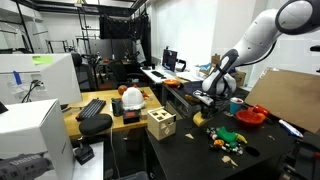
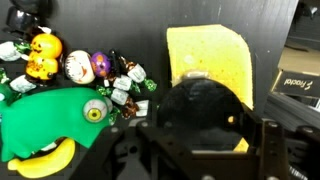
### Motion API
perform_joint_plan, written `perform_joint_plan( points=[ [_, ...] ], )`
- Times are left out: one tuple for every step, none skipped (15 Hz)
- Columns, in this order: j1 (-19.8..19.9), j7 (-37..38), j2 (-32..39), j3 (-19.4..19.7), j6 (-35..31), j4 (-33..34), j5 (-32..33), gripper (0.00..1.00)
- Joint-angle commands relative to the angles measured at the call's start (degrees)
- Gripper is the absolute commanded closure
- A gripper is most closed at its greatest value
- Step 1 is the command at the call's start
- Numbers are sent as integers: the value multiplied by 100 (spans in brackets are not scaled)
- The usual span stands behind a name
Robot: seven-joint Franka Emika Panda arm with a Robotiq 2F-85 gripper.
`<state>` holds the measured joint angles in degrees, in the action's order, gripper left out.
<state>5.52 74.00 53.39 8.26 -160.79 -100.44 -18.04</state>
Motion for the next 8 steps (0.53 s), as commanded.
perform_joint_plan(
  points=[
    [225,-1104,-354,-482,-2,-282,18,48],
    [272,-1415,-390,-597,93,-289,-3,48],
    [353,-1739,-426,-759,214,-279,-52,48],
    [414,-2029,-463,-889,367,-275,-91,48],
    [472,-2287,-492,-1014,592,-252,-147,48],
    [488,-2497,-499,-1079,868,-214,-187,48],
    [494,-2703,-495,-1127,1147,-178,-224,48],
    [463,-2855,-508,-1128,1475,-145,-243,48]
  ],
)
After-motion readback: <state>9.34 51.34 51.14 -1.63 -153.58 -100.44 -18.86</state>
